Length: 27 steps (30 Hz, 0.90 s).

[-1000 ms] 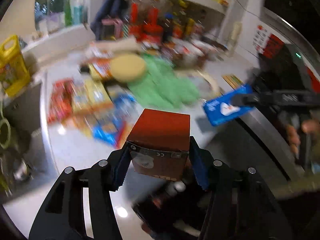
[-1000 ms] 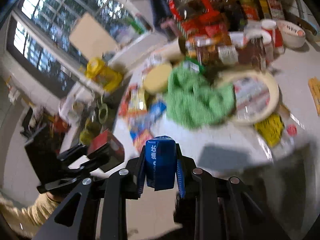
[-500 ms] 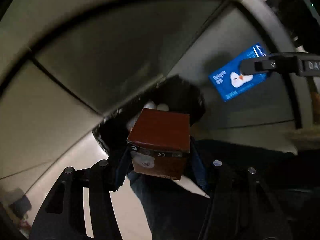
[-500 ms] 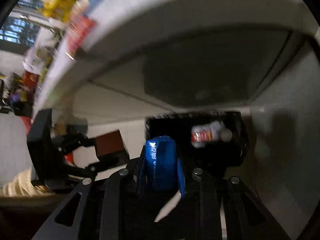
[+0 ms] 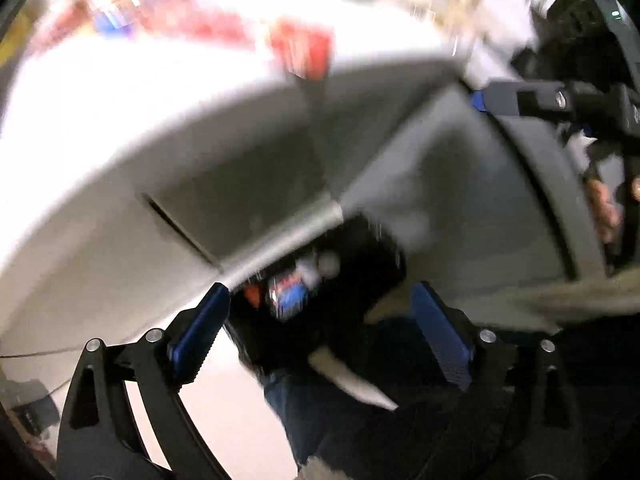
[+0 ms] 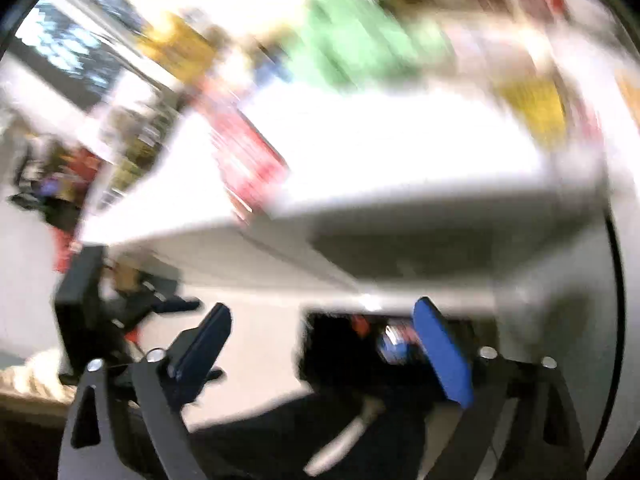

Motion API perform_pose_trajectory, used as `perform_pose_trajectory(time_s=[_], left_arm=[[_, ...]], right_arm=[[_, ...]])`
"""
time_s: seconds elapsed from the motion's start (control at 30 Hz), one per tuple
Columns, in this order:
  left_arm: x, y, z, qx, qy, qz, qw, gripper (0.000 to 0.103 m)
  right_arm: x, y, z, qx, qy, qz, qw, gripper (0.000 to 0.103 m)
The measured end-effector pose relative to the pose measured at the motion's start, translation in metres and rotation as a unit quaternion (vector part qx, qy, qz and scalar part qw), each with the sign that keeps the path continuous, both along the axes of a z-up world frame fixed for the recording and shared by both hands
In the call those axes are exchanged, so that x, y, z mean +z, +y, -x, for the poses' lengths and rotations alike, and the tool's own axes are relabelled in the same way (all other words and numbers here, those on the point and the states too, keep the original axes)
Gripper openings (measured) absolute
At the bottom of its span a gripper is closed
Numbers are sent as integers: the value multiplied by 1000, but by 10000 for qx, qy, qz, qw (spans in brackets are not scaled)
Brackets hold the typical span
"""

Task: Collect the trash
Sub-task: 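Lower both held boxes over the trash bin and open both tools, then grasp the yellow round sponge with the right tool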

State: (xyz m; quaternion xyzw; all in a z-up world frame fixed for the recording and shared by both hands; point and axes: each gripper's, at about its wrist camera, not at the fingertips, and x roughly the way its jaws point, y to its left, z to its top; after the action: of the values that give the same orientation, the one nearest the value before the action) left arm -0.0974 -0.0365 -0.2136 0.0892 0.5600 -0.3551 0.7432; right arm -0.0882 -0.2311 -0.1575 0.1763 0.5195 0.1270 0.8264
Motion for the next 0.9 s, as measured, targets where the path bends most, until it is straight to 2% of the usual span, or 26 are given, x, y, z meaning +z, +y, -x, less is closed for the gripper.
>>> perform_pose_trajectory(time_s=[0.03,0.13,0.17,0.27,0.33,0.4,0.5,0.67,0.9], left_arm=[[17,7,-5,152,-187,124,9996,91],[52,27,-23,699,-643,419,9946,92],[63,36,-31,969,-817,506,9906,92],[81,54,-48,1508,-1121,583,9805,92],[87,66,-58,2004,-1250,537,9702,92],[89,76,-59,2385,-1307,553,9607,92],[93,91,-60,2667,-1395,520,9522,92],[91,104,-63,2809,-1418,311,9487,92],[88,116,-60,2954,-1344,276,9455,92]], right_arm=[[12,1,-6,19,-198,-11,9998,99],[58,14,-47,212,-1048,23,9943,98],[70,19,-66,283,-1304,113,9910,98],[82,37,-124,480,-1621,366,9849,98],[81,46,-154,587,-1610,510,9839,98],[76,55,-185,660,-1588,876,9812,98],[61,67,-223,844,-1452,1356,9764,98],[36,75,-250,1034,-1246,1815,9700,98],[11,77,-286,1110,-941,2309,9621,98]])
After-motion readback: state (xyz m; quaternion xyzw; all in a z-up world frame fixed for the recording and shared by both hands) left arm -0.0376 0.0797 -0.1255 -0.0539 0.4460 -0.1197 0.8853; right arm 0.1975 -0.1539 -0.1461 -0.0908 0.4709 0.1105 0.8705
